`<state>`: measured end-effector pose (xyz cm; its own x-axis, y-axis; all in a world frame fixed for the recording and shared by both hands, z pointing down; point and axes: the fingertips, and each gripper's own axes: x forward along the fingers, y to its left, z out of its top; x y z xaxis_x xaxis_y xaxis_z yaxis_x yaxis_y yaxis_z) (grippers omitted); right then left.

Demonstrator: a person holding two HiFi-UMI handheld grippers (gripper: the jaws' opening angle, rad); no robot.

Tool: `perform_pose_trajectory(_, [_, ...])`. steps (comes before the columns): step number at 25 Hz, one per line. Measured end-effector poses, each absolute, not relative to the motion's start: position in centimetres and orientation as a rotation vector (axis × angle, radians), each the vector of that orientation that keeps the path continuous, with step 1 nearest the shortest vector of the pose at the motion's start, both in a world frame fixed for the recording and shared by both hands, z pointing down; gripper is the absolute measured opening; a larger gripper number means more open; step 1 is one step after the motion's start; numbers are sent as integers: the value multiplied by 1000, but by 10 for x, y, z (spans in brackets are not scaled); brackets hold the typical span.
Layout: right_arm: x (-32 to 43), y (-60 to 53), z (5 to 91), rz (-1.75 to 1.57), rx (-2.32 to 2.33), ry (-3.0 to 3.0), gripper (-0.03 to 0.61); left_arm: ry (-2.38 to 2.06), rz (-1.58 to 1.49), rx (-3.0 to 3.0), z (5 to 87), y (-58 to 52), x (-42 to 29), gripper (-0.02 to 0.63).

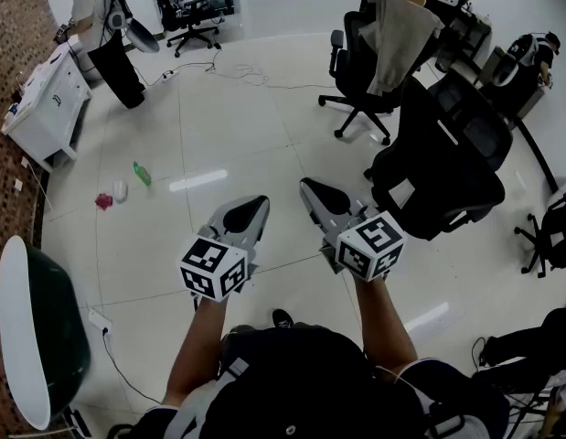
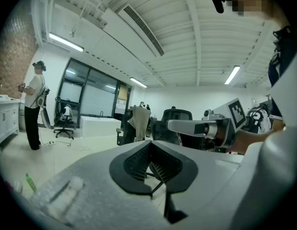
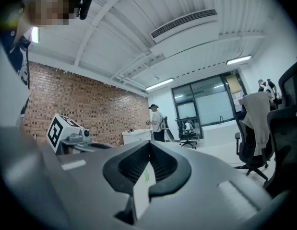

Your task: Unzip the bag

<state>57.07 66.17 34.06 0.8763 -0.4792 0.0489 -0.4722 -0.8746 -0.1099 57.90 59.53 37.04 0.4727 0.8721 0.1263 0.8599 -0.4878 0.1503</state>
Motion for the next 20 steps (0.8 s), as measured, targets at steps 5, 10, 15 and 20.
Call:
perform_pose_trajectory(5, [586,639,353,-139,-2912,892,2,1412,290,2716,379,568,589,2])
perform_pose_trajectory(10, [600,588,360,-159,-2830,1153,2,1176,300,2814,385,518,591,2])
perform_pose_trajectory(15, [600,510,358,-164,-2719,1422,2,905,287,2900,381,441,579,2])
perform_pose_trajectory(20, [574,405,354,-179,-2556,1738,2,592,262,2958,377,345,544,2])
